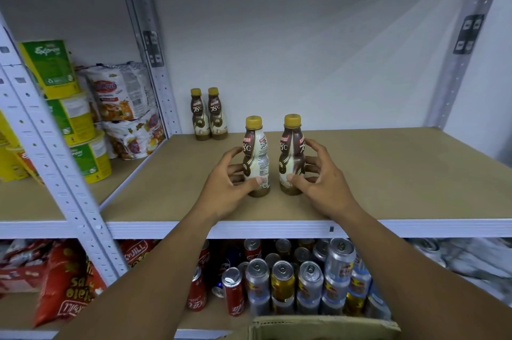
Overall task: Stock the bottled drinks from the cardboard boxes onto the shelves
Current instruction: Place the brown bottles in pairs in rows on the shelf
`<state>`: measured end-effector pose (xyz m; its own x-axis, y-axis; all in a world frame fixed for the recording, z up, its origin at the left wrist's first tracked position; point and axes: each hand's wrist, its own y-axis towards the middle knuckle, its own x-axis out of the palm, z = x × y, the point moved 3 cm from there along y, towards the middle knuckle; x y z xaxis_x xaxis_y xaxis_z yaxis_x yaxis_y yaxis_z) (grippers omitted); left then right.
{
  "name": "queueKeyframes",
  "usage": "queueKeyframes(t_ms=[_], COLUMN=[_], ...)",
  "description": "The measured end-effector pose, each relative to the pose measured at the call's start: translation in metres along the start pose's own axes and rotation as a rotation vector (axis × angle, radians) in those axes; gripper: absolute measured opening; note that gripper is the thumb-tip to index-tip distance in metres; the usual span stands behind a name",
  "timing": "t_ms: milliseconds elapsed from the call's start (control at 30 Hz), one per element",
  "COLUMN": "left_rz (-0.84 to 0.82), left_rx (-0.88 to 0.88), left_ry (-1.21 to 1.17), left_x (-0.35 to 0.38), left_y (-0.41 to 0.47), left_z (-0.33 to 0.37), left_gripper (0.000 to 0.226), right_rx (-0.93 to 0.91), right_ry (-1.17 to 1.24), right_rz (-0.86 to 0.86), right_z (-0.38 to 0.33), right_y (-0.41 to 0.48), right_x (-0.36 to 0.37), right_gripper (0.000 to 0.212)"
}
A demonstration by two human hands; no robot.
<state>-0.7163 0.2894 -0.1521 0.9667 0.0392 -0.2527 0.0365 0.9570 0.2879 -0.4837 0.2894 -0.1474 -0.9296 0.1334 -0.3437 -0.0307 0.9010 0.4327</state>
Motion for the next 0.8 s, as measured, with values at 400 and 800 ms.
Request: queueKeyframes(t_ms=[400, 800], left_rz=[0.037, 0.037], left_rx=[0.034, 0.061], left_ry=[0.023, 0.028], left_x=[0.0007, 0.0013], left_y=[-0.0018, -0.0037], left_z=[-0.0001, 0.0036], left_gripper=[0.090, 0.095], right_rx=[0.015, -0.012], right_ry=[-0.019, -0.062], right_rz=[0.003, -0.010], right_z=[-0.0014, -0.0069], right_y=[-0.0017, -0.0019], right_x=[0.0004, 0.0014], right_gripper=[0.090, 0.095])
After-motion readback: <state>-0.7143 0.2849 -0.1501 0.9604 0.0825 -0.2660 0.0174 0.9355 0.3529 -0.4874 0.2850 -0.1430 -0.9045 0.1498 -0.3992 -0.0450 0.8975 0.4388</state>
